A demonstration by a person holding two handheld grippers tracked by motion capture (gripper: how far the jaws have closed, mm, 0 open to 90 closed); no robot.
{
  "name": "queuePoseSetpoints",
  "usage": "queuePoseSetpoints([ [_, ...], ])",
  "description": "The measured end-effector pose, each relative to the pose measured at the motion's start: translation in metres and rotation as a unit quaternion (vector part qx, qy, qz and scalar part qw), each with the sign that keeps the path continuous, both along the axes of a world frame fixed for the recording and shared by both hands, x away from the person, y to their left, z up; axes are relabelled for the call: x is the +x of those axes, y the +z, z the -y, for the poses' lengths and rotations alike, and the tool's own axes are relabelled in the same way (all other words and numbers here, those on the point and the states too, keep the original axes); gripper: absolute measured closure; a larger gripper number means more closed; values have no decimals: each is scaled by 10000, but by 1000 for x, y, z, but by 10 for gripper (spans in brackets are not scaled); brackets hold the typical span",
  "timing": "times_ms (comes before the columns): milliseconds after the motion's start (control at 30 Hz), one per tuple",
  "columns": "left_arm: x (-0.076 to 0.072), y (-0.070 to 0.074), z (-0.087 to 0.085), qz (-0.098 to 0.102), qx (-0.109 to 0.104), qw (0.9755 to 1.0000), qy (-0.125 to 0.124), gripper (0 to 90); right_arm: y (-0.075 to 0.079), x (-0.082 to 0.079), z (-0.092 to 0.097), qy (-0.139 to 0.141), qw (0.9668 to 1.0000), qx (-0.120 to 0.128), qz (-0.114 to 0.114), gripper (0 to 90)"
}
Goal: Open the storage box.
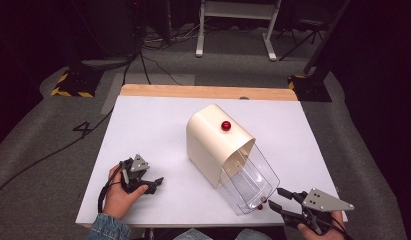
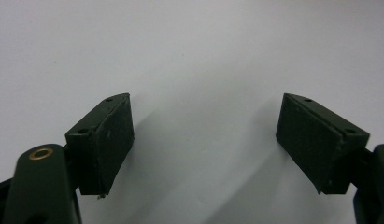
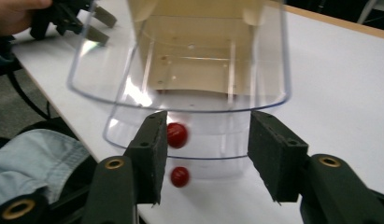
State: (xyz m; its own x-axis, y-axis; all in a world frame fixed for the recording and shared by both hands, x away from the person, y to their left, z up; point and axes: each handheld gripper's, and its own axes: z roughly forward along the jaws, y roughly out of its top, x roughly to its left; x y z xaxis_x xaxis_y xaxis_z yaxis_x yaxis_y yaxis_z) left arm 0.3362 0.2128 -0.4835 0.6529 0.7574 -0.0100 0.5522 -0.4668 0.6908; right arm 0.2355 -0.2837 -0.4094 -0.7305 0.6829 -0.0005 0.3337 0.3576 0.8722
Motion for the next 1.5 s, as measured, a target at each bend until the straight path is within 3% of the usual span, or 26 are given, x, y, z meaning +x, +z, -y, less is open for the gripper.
queuePoseSetpoints([
  [233,-2,0,1,100,44,9999,-51,217,13,10,35,-265,9995,175,68,439],
  [333,-2,0,1,124,63,9999,-45,216,9,13,43,-349,9991,260,12,438],
  [500,-3,0,1,114,51,9999,-36,216,-7,28,57,-666,9976,157,-124,432],
  [667,-2,1,1,63,43,10000,-47,216,-29,55,75,-1034,9937,-156,-411,398],
  [767,-1,1,0,64,38,10000,-49,215,-41,69,84,-1233,9908,-290,-470,376],
  [933,-1,1,0,56,45,10000,-48,215,-56,83,92,-1381,9876,-499,-547,335],
  [1033,-1,0,0,55,44,10000,-49,215,-68,90,96,-1415,9870,-485,-586,296],
  [1133,-1,0,0,43,27,10000,-50,215,-71,97,98,-1364,9850,-447,-964,234],
  [1167,-1,0,0,41,33,10000,-51,215,-71,97,97,-1337,9851,-460,-979,234],
  [1300,-1,0,0,39,23,10000,-45,215,-73,94,90,-1433,9833,-851,-729,188],
  [1367,-1,0,0,40,29,10000,-51,215,-73,96,91,-1533,9813,-826,-815,161],
  [1500,-1,0,0,38,13,10000,-38,214,-73,96,91,-1533,9814,-826,-808,161],
])
